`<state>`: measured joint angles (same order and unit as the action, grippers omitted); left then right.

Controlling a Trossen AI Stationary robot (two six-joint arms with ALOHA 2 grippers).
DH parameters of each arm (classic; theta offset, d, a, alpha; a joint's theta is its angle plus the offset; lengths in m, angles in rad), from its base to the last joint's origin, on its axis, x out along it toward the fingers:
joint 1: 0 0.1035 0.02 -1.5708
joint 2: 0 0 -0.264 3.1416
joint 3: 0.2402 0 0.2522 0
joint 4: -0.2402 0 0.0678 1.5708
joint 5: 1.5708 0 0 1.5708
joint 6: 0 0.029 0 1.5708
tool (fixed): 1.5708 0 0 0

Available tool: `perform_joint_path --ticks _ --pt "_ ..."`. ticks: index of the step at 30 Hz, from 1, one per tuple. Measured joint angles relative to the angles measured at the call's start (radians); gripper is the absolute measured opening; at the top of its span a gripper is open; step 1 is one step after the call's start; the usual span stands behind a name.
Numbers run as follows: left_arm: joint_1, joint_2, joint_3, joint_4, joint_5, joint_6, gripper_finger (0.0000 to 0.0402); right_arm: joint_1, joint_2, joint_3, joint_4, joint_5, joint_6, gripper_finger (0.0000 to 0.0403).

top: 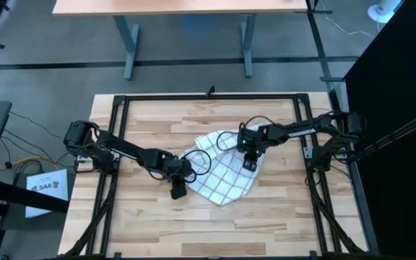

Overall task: Roll towel
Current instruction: Prepare the white and orange patterned towel for rolling

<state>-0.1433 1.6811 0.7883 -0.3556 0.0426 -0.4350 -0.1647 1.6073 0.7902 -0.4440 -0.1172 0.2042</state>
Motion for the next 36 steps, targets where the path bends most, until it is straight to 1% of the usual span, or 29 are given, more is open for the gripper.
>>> perform_joint_path --ticks 3,6,9,11,13,15,17,19,22,26,28,31,36 --pt "0.024 -0.029 -0.006 -0.063 -0.038 0.027 0.0095 0.078 0.000 0.000 0.042 -0.026 0.115 0.0091" --pt "0.056 -0.074 -0.013 -0.149 -0.112 0.033 0.0095 0.172 0.000 0.000 0.129 -0.047 0.183 0.0091" --pt "0.085 -0.138 -0.020 -0.193 -0.148 0.012 0.0095 0.245 0.000 0.025 0.163 -0.035 0.160 0.0091" --pt "0.096 -0.184 -0.020 -0.146 -0.149 -0.023 0.0095 0.255 -0.006 0.062 0.133 0.041 0.088 0.0091" --pt "0.098 -0.231 -0.016 -0.080 -0.146 -0.045 0.0095 0.248 -0.014 0.099 0.118 0.171 -0.038 0.0091" --pt "0.097 -0.253 -0.015 0.005 -0.138 -0.048 0.0095 0.226 -0.013 0.130 0.155 0.284 -0.192 0.0091" --pt "0.097 -0.259 -0.015 0.089 -0.123 -0.048 0.0095 0.183 0.001 0.150 0.215 0.322 -0.321 0.0091" --pt "0.097 -0.252 -0.012 0.140 -0.120 -0.047 0.0095 0.130 0.024 0.167 0.247 0.321 -0.380 0.0091" --pt "0.096 -0.205 -0.013 0.138 -0.118 -0.053 0.0095 0.066 0.056 0.172 0.193 0.308 -0.446 0.0091" --pt "0.083 -0.162 -0.013 0.168 -0.111 -0.065 0.0095 0.044 0.065 0.173 0.163 0.296 -0.489 0.0095" --pt "0.077 -0.151 -0.013 0.180 -0.110 -0.072 0.0095 0.048 0.065 0.174 0.140 0.264 -0.498 0.0101" --pt "0.072 -0.141 -0.011 0.208 -0.109 -0.076 0.0095 0.062 0.067 0.174 0.119 0.229 -0.495 0.0119" --pt "0.072 -0.137 -0.011 0.217 -0.109 -0.075 0.0095 0.048 0.068 0.174 0.157 0.247 -0.501 0.0162"
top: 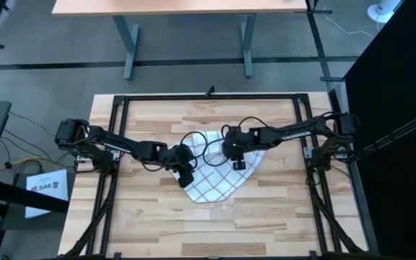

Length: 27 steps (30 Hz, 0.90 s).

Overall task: Roll towel
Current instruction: Prepare the white and orange patterned towel for rolling

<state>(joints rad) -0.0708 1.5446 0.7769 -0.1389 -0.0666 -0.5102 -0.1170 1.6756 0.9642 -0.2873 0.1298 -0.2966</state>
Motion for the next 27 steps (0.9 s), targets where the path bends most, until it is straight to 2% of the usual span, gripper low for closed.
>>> perform_joint_path --ticks 7,14,17,20,25,27 --pt "0.000 0.001 0.000 -0.002 0.000 0.000 0.0095 -0.024 0.028 -0.001 -0.032 0.001 0.000 0.0200" --pt "0.000 0.001 0.000 -0.005 0.000 0.008 0.0095 -0.004 0.075 0.000 -0.010 0.000 0.007 0.0199" --pt "0.000 0.001 0.001 -0.006 0.000 0.008 0.0095 -0.018 0.100 0.000 -0.029 0.045 0.008 0.0191" --pt "0.000 0.001 0.002 -0.009 -0.001 0.004 0.0095 -0.030 0.099 0.000 -0.034 0.067 0.015 0.0153" --pt "0.000 0.001 0.002 -0.007 0.000 0.002 0.0095 -0.044 0.089 0.039 -0.122 0.051 -0.001 0.0037" --pt "0.000 0.001 0.002 -0.006 -0.001 0.002 0.0095 -0.046 0.087 0.065 -0.161 0.051 -0.022 0.0011"
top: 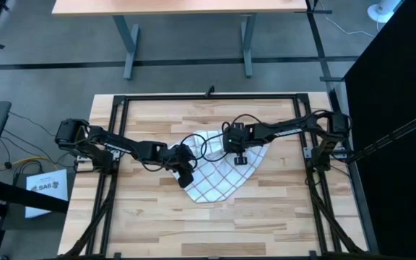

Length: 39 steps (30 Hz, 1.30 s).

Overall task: Roll towel
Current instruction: Prepare the white and orange patterned towel for rolling

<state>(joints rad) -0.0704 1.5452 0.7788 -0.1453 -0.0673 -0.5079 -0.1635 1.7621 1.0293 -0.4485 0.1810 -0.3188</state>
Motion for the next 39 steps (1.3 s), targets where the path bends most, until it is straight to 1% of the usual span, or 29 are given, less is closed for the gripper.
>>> perform_joint_path --ticks 3,6,10,13,15,18,21,24,26,28,30,33,35,39 --pt "0.000 -0.001 0.000 0.000 0.000 0.000 0.0095 -0.014 -0.023 0.053 -0.033 -0.005 -0.002 0.0008" --pt "0.000 -0.001 0.000 0.001 0.001 0.000 0.0095 -0.055 -0.049 0.121 -0.062 -0.007 -0.004 0.0005" --pt "-0.002 -0.001 0.000 0.002 0.021 -0.002 0.0095 -0.149 -0.052 0.200 -0.120 -0.032 0.008 0.0005" --pt "-0.003 -0.001 0.000 0.002 0.034 -0.004 0.0095 -0.242 -0.053 0.223 -0.136 -0.054 0.044 0.0005" --pt "-0.007 -0.001 0.000 0.002 0.033 -0.005 0.0095 -0.305 -0.052 0.226 -0.144 -0.082 0.082 0.0005" --pt "-0.007 0.000 0.000 0.004 0.033 -0.005 0.0095 -0.383 -0.052 0.230 -0.150 -0.179 0.118 0.0005" --pt "-0.007 0.001 0.000 0.006 0.026 -0.005 0.0095 -0.381 -0.052 0.230 -0.177 -0.221 0.107 0.0005" --pt "-0.008 0.002 0.000 0.031 -0.055 0.000 0.0095 -0.342 -0.052 0.230 -0.174 -0.233 0.085 0.0005" --pt "0.001 0.002 0.000 0.092 -0.118 0.007 0.0095 -0.311 -0.052 0.230 -0.168 -0.234 0.082 0.0005" --pt "0.022 0.007 0.000 0.185 -0.145 0.004 0.0095 -0.287 -0.052 0.230 -0.153 -0.233 0.083 0.0005" --pt "0.042 0.033 0.001 0.295 -0.148 0.001 0.0095 -0.275 -0.052 0.230 -0.141 -0.234 0.085 0.0005" --pt "0.068 0.108 0.001 0.401 -0.148 -0.015 0.0095 -0.275 -0.052 0.230 -0.147 -0.234 0.090 0.0005" --pt "0.074 0.173 0.006 0.427 -0.137 -0.043 0.0095 -0.278 -0.052 0.230 -0.150 -0.233 0.090 0.0005" --pt "0.058 0.312 0.052 0.425 -0.087 -0.091 0.0095 -0.289 -0.051 0.230 -0.149 -0.233 0.090 0.0005"
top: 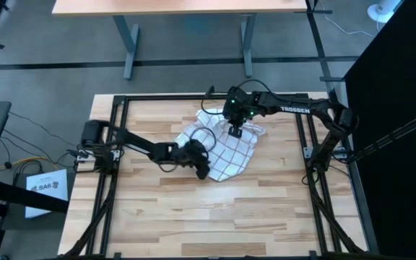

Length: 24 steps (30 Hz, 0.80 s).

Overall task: Roll towel
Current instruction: Prepare the white and orange patterned towel for rolling

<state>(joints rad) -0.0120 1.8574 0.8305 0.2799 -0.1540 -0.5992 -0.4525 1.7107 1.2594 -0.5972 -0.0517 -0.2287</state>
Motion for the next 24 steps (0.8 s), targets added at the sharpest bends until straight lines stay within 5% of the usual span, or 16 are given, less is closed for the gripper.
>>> perform_joint_path --ticks 9,24 --pt "-0.138 0.057 0.051 -0.151 0.118 -0.042 0.0095 -0.008 0.000 0.000 -0.014 0.000 -0.005 0.0005" --pt "-0.357 0.024 0.051 -0.285 0.082 -0.210 0.0095 -0.066 0.000 0.000 -0.023 0.001 -0.035 0.0014"
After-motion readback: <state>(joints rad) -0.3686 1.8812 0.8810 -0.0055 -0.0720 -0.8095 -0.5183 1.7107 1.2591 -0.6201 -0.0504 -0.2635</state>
